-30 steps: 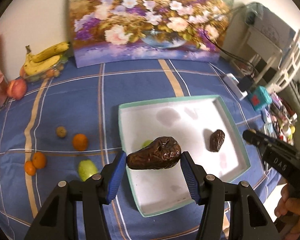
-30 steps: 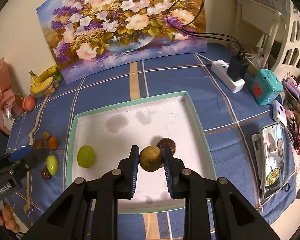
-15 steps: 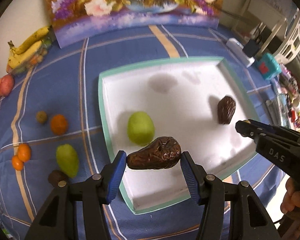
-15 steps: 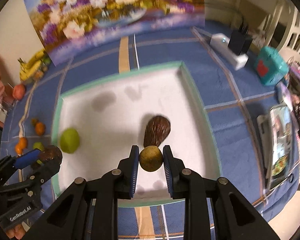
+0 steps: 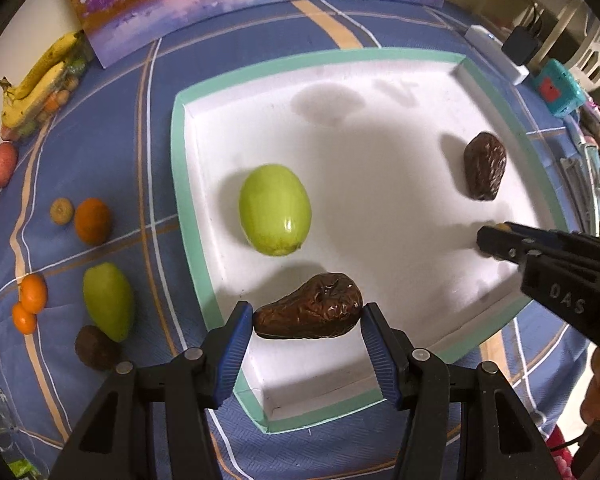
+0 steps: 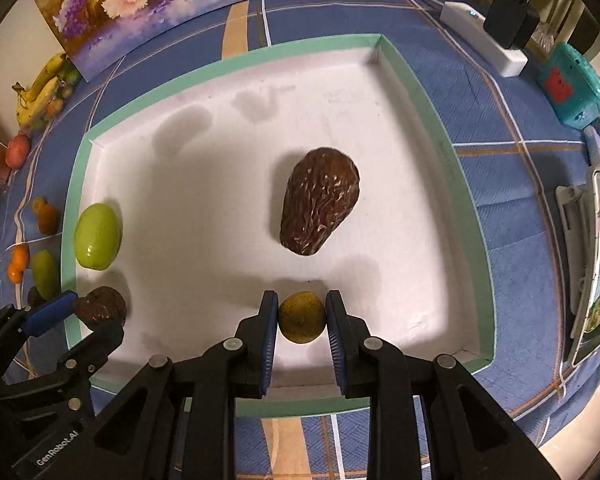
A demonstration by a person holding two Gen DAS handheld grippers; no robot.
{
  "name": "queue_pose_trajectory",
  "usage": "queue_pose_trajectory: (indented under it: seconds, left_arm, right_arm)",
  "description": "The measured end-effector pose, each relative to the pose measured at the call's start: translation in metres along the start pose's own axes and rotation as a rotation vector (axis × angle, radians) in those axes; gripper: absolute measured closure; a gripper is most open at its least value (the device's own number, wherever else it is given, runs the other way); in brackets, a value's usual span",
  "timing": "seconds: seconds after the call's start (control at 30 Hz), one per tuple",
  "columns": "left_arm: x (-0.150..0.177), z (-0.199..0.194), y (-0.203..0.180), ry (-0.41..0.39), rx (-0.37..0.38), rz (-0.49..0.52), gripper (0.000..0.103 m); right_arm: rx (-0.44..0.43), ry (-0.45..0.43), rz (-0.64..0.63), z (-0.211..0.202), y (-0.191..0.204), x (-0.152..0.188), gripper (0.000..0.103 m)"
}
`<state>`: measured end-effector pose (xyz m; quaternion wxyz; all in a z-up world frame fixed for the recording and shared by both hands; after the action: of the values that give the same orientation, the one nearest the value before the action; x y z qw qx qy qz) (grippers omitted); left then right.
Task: Organize fruits
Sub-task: 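Carry the date into the tray and open the left tool while the right tool carries the kiwi over, then lower the kiwi into the tray and open the right tool while the left tool withdraws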
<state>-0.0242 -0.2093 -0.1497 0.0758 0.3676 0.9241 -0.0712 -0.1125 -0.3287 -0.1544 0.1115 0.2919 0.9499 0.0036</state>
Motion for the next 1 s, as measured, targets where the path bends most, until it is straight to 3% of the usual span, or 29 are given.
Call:
queue_pose_trajectory:
  seconds: [0.57,1.0]
  left_arm:
    - [-0.005,-0.005,-0.006,-0.003,0.001,0.013,0.043]
    - [-0.024,-0.048,0.012,-0.108,0.060,-0.047,0.043]
  right_arm:
    - [0.031,0.004,-0.036,-0.002,0.007,-0.006,0.077]
    - [0.056,-0.122,-0.056,-0.046,0.017,-0.020,0.077]
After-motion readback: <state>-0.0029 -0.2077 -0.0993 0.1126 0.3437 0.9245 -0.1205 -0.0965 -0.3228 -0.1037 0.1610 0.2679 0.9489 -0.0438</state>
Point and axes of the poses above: each gripper's, at about its wrist camera, not at the fingertips, and z roughly the way its jaws point, y to its left, x to its underside, the point moved 9 cm from there along z, roughly the way its jaws point, and after that the axes turned 11 degrees about -z, right-handed, at the moved point
